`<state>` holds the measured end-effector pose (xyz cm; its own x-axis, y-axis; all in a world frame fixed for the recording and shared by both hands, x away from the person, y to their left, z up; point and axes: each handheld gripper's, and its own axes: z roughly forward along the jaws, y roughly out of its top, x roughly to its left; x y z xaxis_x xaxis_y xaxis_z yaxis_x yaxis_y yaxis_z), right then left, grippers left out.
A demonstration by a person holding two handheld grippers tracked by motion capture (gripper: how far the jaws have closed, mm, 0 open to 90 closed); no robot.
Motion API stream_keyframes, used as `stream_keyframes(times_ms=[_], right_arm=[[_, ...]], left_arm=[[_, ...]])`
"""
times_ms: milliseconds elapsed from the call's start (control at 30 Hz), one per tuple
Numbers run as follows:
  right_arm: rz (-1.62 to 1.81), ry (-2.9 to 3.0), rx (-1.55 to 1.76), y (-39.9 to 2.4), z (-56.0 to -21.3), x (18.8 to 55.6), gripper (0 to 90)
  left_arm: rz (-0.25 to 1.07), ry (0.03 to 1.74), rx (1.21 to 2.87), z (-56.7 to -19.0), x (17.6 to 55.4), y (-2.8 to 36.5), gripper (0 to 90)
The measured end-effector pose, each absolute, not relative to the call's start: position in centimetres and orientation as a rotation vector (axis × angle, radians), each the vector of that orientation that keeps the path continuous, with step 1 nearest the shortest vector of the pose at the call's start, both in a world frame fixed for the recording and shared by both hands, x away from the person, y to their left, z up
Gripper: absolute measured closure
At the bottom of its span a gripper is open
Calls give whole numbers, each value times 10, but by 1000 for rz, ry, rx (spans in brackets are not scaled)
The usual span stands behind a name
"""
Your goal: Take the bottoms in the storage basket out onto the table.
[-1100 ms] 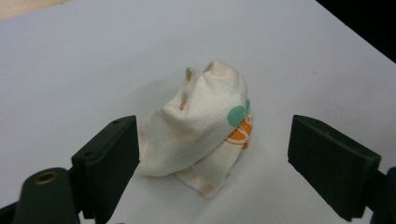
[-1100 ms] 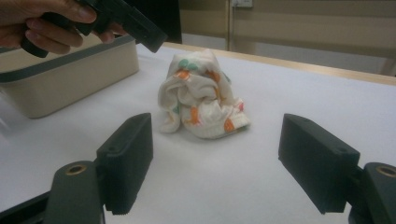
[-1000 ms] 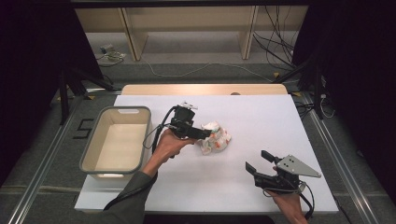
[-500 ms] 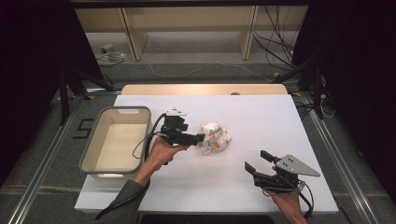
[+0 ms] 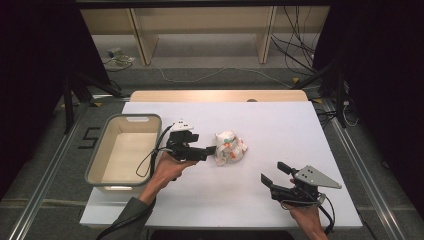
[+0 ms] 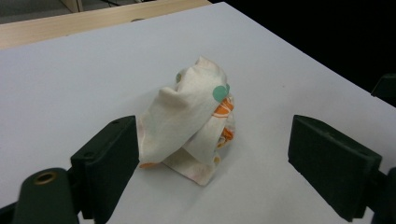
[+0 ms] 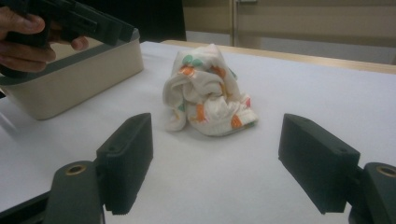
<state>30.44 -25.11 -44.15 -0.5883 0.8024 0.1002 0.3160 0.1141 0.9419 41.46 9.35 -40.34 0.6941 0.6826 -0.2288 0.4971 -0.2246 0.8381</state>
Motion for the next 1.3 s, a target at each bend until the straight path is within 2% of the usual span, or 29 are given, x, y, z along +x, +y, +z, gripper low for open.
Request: stream_keyframes(times_ms=[1300], right_arm=[[1487,1957,1079,-251,-441,304,272]], left_arm=[[279,822,1763,-406,389,112,156]])
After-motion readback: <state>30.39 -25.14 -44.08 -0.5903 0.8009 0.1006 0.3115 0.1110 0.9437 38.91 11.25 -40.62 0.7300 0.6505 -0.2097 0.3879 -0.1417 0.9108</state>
